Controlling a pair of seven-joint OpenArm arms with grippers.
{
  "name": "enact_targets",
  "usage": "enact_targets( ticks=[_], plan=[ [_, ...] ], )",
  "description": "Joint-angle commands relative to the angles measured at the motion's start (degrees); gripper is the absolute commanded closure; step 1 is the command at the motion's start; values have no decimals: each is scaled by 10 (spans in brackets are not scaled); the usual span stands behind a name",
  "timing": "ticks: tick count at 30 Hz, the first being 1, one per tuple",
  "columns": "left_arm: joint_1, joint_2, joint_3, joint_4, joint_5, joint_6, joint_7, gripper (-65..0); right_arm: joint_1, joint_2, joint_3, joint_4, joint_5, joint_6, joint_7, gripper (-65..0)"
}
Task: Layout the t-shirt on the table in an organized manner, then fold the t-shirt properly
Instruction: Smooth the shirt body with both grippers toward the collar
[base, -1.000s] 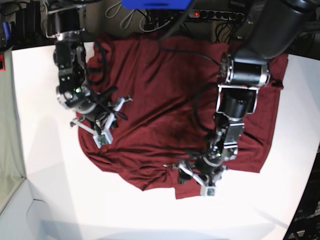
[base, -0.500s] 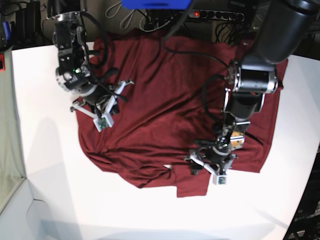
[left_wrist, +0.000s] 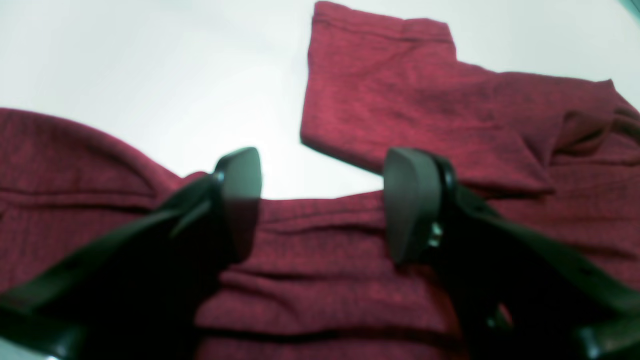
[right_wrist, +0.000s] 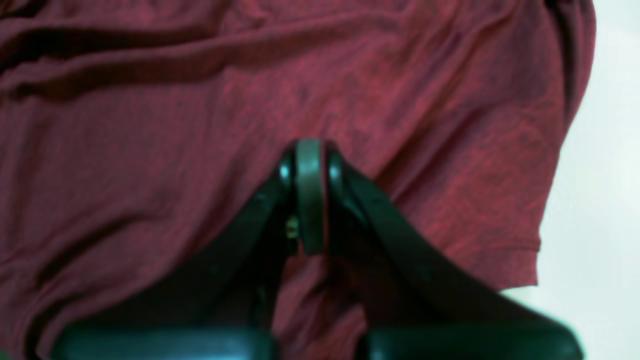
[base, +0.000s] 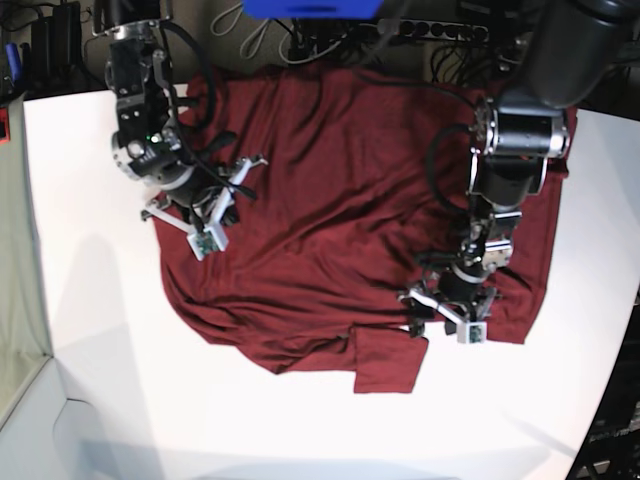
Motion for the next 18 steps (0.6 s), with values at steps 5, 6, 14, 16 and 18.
enact_targets(
  ticks=[5,6,14,16,18],
  plan=[
    [47,-24,-2,-10,4,18,78,-384,-12,2,1,7,3,0,11,0],
    [53,-24,-2,-10,4,18,78,-384,-21,2,1,7,3,0,14,0],
    [98,-24,-2,35,4,17,82,-383,-73,2,0,7,3,0,17,0],
    [112,-24,-2,70,4,17,107,-384,-87,2,0,7,3,0,17,0],
    [126,-24,-2,113,4,17,141,-384,-98,2,0,7,3,1,17,0]
  ],
)
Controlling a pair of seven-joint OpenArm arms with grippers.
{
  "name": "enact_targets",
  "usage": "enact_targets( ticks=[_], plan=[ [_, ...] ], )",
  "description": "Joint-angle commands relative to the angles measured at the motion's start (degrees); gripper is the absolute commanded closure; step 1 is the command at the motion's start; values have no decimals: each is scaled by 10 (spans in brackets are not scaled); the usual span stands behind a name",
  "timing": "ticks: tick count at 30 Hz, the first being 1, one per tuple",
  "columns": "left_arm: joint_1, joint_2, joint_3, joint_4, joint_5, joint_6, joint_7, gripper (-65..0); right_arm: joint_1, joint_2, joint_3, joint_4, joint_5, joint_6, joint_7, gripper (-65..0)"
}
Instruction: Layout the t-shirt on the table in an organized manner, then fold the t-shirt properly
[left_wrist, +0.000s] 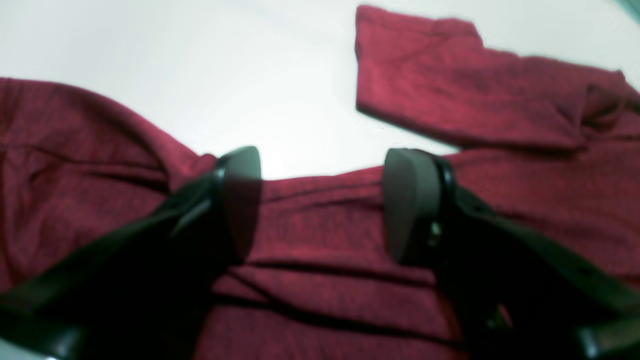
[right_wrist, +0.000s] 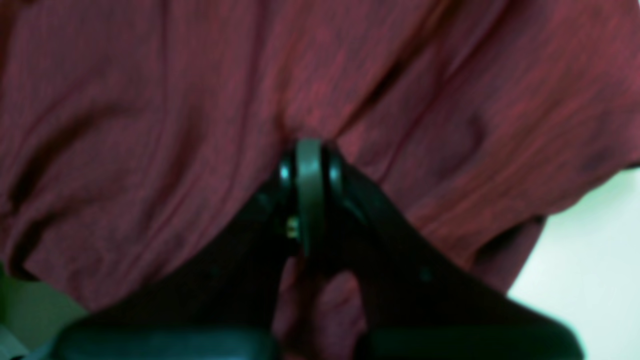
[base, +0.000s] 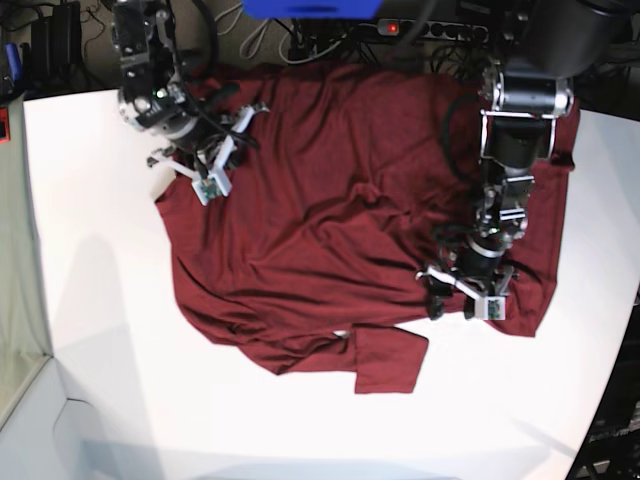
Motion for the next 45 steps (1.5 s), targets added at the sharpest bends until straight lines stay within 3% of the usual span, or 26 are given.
enact_targets(
  ticks=[1,7,12,17,23,29,35,40,45],
  plan=[
    [33,0,2,5,14,12,133,-384,-5,2,0,10,2,1,-5,0],
    [82,-14,1,168,14,13,213,-384,-40,2,-1,36,3,1,-5,0],
    [93,-19,-2,241,14,13,254,-384,-60,2,-1,77,3,2,-5,0],
    [92,-11,-65,273,14,13,262,-384,-36,3,5,112,2,2,-6,0],
    [59,21,-92,318,13,13,261,-384,32,2,0,98,2,2,-11,0],
    [-8,73,-92,255,20,15,261,-384,87,-18,0,-3,3,2,-7,0],
    [-85,88,-92,109,20,16,255,-385,120,-36,0,-110,3,2,4,0],
    [-131,99,-92,20,20,16,177,-385,123,-36,-1,-149,2,2,42,0],
    [-150,111,-92,3,20,16,159,-385,123,-36,-1,-147,2,2,44,0]
  ],
)
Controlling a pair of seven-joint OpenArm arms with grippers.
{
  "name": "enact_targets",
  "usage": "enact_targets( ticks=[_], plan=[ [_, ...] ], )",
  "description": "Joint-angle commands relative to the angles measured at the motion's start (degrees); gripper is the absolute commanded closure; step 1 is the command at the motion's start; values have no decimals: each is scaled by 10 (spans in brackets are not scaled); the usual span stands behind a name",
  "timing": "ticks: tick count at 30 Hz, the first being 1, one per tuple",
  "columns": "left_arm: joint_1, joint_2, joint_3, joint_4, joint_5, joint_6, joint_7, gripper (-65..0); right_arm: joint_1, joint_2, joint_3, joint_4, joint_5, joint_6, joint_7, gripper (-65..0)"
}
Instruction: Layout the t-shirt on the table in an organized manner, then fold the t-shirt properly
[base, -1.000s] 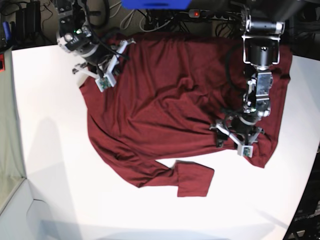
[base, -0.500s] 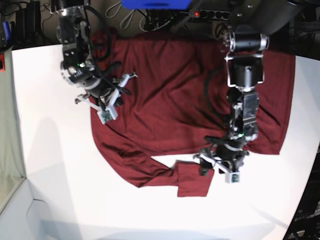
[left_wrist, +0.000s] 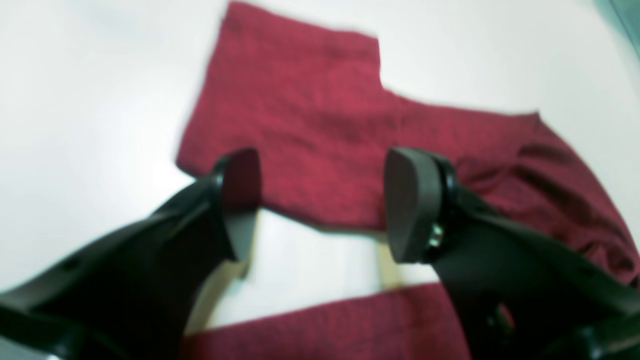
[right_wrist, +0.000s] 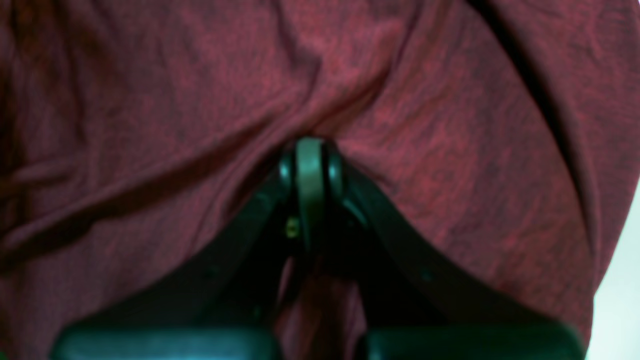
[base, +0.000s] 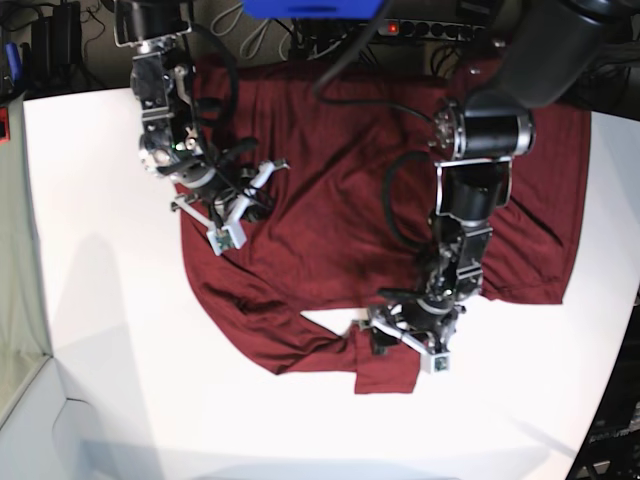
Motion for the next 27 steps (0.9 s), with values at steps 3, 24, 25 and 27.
enact_targets(
  ticks=[3,24,25,27],
  plan=[
    [-38,10,0,5,-4,-4,-18,-385,-2,3,-1,1,-12,0,-31,0],
    [-3,-35,1,-2,-4,-3,-18,-385,-6,3,-1,2,-12,0,-31,0],
    [-2,-39,1,-15,-4,-3,-19,-385,-6,3,-1,2,-12,0,-31,0],
    [-7,-43,1,-52,-4,-2,-19,-385,-6,3,-1,2,-12,0,-31,0]
  ],
)
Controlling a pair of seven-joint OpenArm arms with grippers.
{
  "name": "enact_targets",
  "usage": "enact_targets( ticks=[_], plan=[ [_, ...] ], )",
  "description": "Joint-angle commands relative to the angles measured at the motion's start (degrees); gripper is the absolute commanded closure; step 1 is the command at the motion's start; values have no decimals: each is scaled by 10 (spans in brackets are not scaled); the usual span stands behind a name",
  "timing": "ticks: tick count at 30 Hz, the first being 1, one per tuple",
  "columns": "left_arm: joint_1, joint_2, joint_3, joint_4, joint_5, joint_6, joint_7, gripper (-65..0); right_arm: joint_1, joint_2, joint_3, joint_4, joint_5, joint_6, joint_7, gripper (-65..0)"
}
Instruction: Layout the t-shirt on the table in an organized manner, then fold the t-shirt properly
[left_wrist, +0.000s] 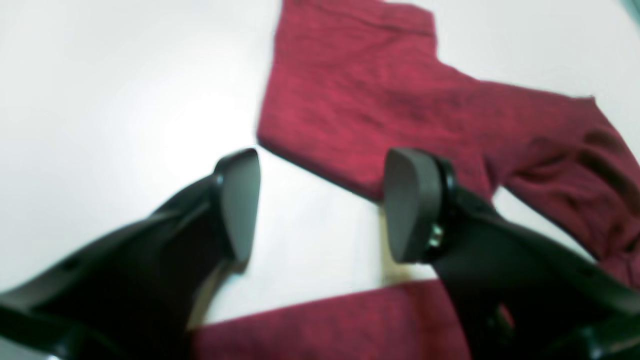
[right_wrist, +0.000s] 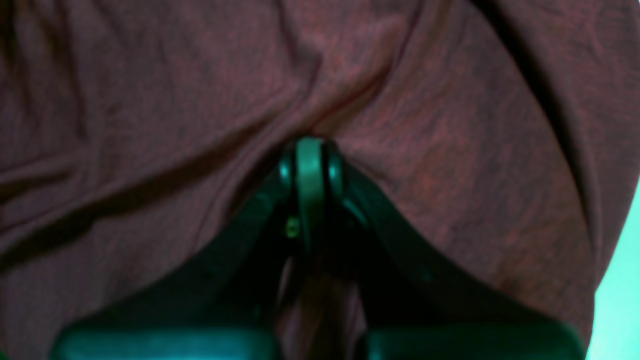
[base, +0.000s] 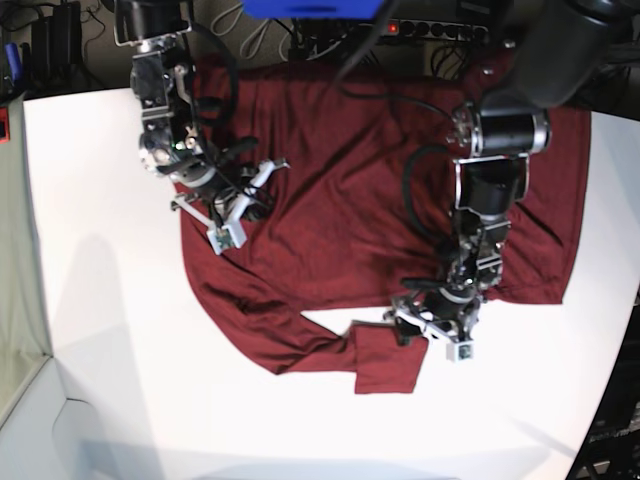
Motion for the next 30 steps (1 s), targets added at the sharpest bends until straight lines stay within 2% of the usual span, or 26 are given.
enact_targets(
  ticks=[1,4,8,11,13,15,18,23,25,30],
  plan=[
    [-19,-7,1,-17,1,8,20,-385,-4,3,-1,0,-13,0,-28,0],
    [-24,-23,1,-49,1,34,21,-385,-4,3,-1,0,-13,0,-28,0],
    [-17,-38,-5,-32,-6,37,25,-385,-2,3,-1,0,-13,0,-29,0],
    [-5,-38,-5,21,-10,37,25,-385,1,2,-1,1,-13,0,-29,0],
    [11,-38,-5,78,-35,37,38,-385,3,2,-1,1,-13,0,-29,0],
    [26,-38,-5,158,-78,37,81,-384,11,3,-1,1,-13,0,-29,0],
    [59,-42,-4,301,-130,42,180,-383,14,3,0,6,-13,0,-29,0],
    [157,-60,-5,504,-137,44,338,-381,15,3,0,75,-13,0,-26,0],
    [202,-73,-14,545,-138,44,358,-381,30,3,0,101,-13,0,-28,0],
    [303,-79,-67,595,-138,42,357,-381,72,3,1,117,-13,0,-28,0]
  ],
)
